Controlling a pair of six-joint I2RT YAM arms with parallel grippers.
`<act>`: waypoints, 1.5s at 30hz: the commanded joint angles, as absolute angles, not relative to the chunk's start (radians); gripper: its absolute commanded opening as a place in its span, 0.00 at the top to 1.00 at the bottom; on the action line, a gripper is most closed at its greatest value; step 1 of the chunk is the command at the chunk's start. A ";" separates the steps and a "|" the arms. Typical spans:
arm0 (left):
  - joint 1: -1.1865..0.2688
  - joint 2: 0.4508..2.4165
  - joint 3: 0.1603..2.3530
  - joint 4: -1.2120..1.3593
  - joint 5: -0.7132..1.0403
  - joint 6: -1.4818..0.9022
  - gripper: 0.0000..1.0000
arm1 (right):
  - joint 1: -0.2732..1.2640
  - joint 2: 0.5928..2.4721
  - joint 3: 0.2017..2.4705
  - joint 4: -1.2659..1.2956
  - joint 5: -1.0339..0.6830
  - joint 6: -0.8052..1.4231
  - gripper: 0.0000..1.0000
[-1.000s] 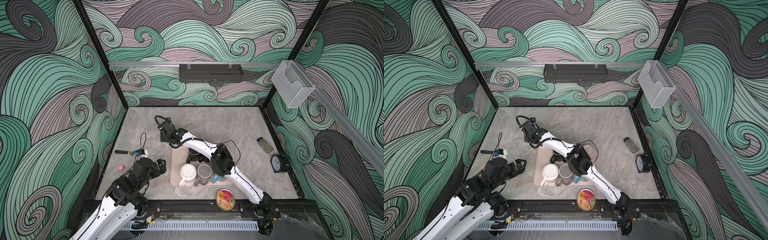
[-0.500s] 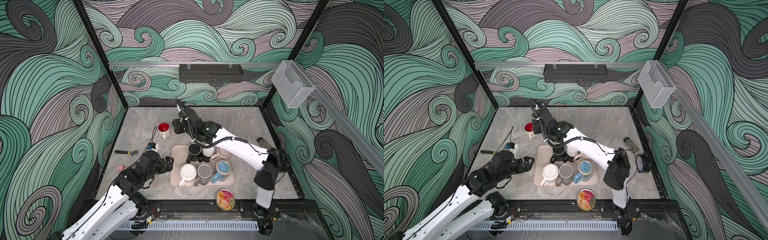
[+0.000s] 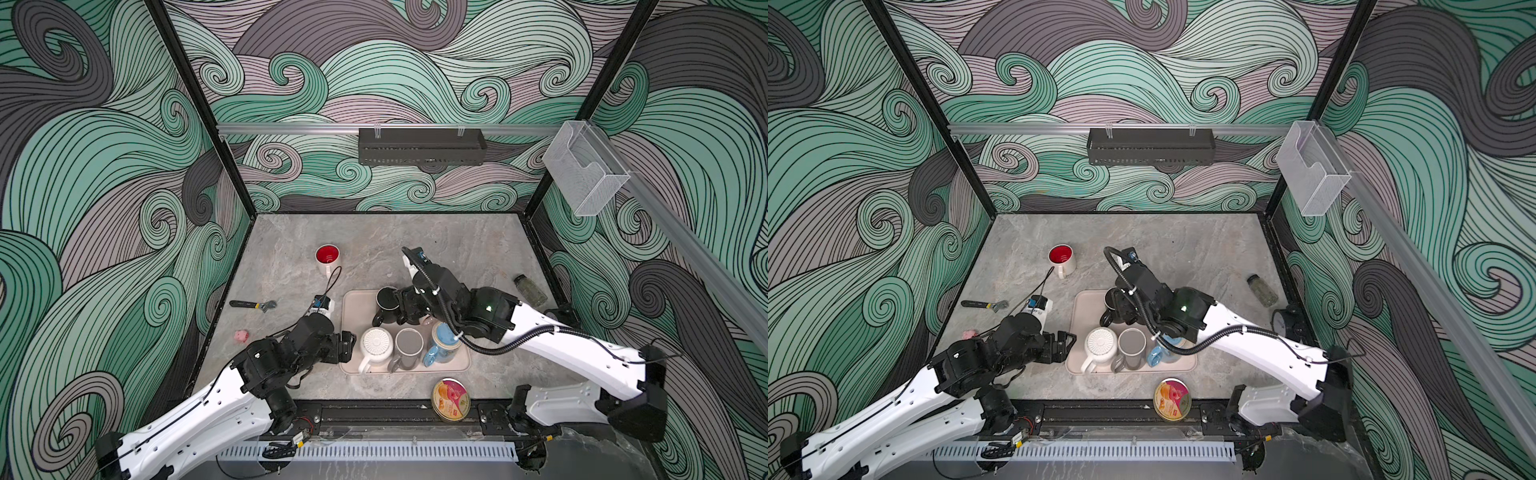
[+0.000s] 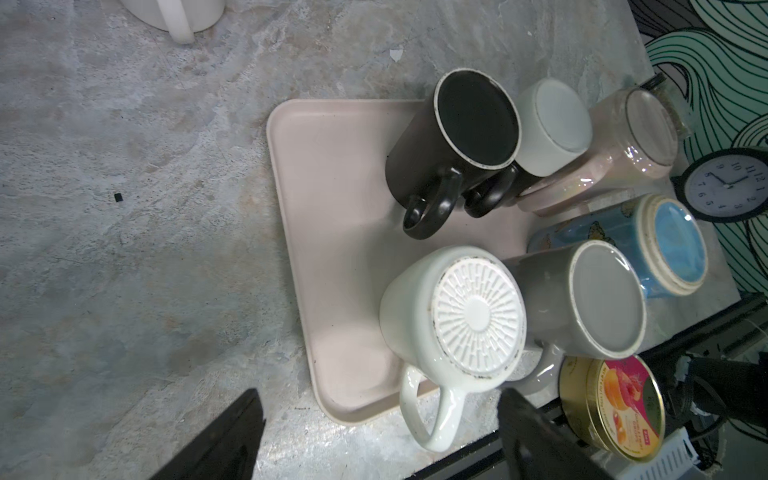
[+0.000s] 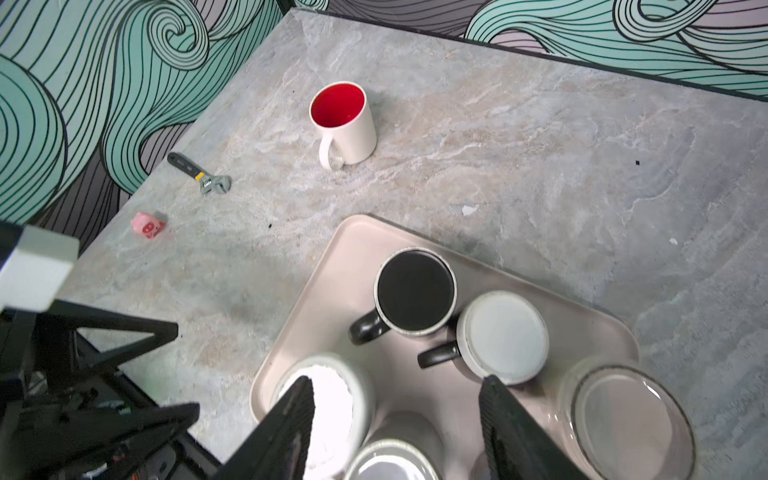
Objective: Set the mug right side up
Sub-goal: 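Move the left gripper over another white mug while the right gripper moves over the tray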
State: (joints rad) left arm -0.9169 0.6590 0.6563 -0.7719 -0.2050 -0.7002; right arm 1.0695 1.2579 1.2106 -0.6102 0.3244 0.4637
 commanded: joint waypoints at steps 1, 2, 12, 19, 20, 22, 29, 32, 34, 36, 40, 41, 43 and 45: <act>-0.983 0.688 0.686 -0.801 -0.276 -0.712 0.14 | 1.101 1.213 1.162 -0.645 0.349 0.518 0.36; -1.004 0.704 0.689 -0.803 -0.291 -0.711 0.18 | 1.101 1.206 1.141 -0.640 0.350 0.535 0.36; -1.152 0.864 0.719 -0.760 -0.308 -0.716 0.37 | 1.101 1.173 1.047 -0.557 0.385 0.567 0.39; -1.219 0.915 0.698 -0.720 -0.330 -0.732 0.40 | 1.100 1.175 1.040 -0.543 0.400 0.563 0.39; -1.222 0.922 0.694 -0.716 -0.331 -0.730 0.41 | 1.101 1.175 1.038 -0.539 0.405 0.563 0.39; -1.230 0.939 0.687 -0.700 -0.332 -0.723 0.41 | 1.100 1.176 1.033 -0.531 0.412 0.564 0.39; -1.240 0.981 0.667 -0.655 -0.324 -0.716 0.42 | 1.090 1.166 1.012 -0.518 0.443 0.592 0.39; -1.241 1.005 0.661 -0.648 -0.329 -0.717 0.45 | 1.081 1.161 0.998 -0.508 0.444 0.604 0.40; -1.241 1.029 0.662 -0.647 -0.330 -0.720 0.47 | 1.075 1.158 0.991 -0.504 0.443 0.612 0.40; -1.240 1.052 0.663 -0.645 -0.328 -0.722 0.50 | 1.070 1.157 0.983 -0.501 0.441 0.619 0.40; -1.241 1.085 0.662 -0.632 -0.328 -0.726 0.54 | 1.063 1.156 0.976 -0.491 0.432 0.626 0.41; -1.241 1.091 0.661 -0.630 -0.328 -0.726 0.54 | 1.062 1.157 0.975 -0.487 0.429 0.625 0.41; -1.240 1.100 0.659 -0.625 -0.329 -0.726 0.54 | 1.059 1.157 0.974 -0.484 0.422 0.627 0.42; -1.241 1.109 0.658 -0.623 -0.332 -0.727 0.55 | 1.057 1.157 0.972 -0.481 0.419 0.627 0.42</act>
